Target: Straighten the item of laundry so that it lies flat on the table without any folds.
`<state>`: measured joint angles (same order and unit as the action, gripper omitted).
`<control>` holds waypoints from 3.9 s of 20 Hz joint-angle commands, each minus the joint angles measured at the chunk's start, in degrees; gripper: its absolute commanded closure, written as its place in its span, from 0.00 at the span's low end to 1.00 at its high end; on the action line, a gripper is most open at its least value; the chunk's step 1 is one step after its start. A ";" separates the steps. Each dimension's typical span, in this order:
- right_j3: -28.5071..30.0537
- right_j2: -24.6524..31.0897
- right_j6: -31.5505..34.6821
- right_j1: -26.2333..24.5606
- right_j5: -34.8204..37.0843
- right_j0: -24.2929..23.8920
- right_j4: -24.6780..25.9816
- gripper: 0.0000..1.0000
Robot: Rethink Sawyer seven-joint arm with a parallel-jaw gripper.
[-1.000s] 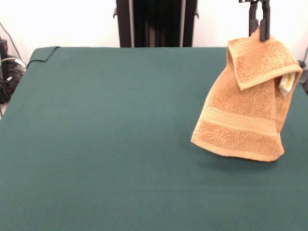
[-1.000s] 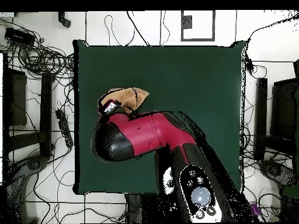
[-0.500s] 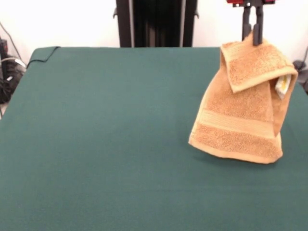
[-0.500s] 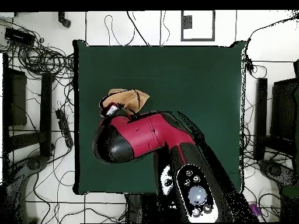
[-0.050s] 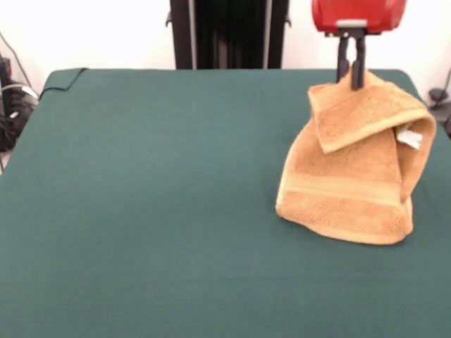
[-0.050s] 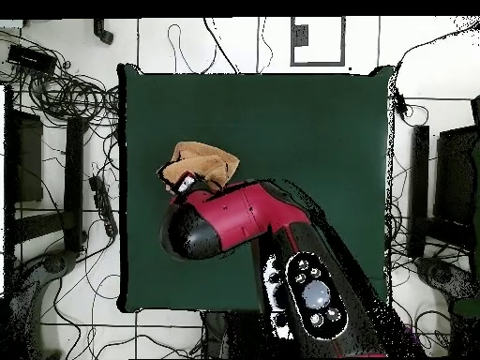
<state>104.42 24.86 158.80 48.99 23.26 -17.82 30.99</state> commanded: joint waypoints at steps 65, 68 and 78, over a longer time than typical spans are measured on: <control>0.58 13.59 -28.50 -6.20 13.96 -19.63 11.04 1.00; 0.81 13.74 -27.87 -6.23 13.68 -19.64 11.53 0.00; -0.76 15.69 -30.52 -6.91 14.33 -20.31 13.02 0.00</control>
<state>104.20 33.65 151.44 44.85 30.52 -38.77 42.41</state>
